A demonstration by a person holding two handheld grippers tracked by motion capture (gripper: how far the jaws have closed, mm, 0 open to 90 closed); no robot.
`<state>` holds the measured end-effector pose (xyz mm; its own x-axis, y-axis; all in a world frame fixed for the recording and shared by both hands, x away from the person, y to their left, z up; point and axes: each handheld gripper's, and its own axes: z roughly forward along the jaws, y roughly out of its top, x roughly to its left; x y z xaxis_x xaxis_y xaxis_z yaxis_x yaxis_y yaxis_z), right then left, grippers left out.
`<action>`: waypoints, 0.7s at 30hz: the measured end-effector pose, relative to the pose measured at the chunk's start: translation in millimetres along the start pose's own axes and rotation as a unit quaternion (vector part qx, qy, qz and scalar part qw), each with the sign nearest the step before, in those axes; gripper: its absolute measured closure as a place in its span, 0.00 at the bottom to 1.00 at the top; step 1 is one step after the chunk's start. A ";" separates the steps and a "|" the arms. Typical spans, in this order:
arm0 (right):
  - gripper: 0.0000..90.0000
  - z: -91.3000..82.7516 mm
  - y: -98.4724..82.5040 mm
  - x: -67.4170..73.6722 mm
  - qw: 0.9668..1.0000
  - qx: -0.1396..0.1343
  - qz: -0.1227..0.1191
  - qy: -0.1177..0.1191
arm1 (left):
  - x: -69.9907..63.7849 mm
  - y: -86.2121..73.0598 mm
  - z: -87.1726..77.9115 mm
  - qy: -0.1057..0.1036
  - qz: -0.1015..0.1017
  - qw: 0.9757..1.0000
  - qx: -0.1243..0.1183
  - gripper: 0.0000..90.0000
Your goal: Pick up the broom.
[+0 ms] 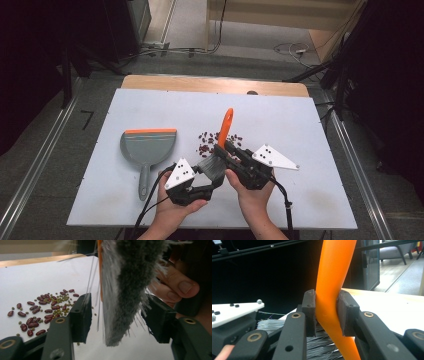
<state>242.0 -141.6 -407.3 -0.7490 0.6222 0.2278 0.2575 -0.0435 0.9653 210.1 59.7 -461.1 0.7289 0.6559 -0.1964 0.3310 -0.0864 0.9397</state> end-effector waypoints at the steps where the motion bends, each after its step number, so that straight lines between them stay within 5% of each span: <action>1: 0.77 0.0 0.0 0.0 1.000 0.000 0.000 0.000 | 0.0 0.0 0.0 0.000 0.000 1.000 0.000 0.51; 6: 0.77 2.8 -2.8 3.4 1.000 0.004 -0.003 0.000 | -1.1 -1.2 1.9 0.012 -0.001 1.000 0.000 0.59; 13: 0.77 3.6 -4.5 4.6 1.000 0.007 -0.003 0.000 | 3.0 -0.1 -1.1 0.020 -0.005 1.000 0.000 0.86; 21: 0.76 5.0 -4.8 5.8 1.000 0.009 -0.006 0.002 | 6.1 0.7 -3.4 0.020 0.003 1.000 0.010 0.94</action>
<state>239.4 -133.9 -411.3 -0.7541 0.6200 0.2165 0.2593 -0.0218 0.9656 212.7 66.2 -460.6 0.7074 0.6839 -0.1786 0.3382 -0.1057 0.9351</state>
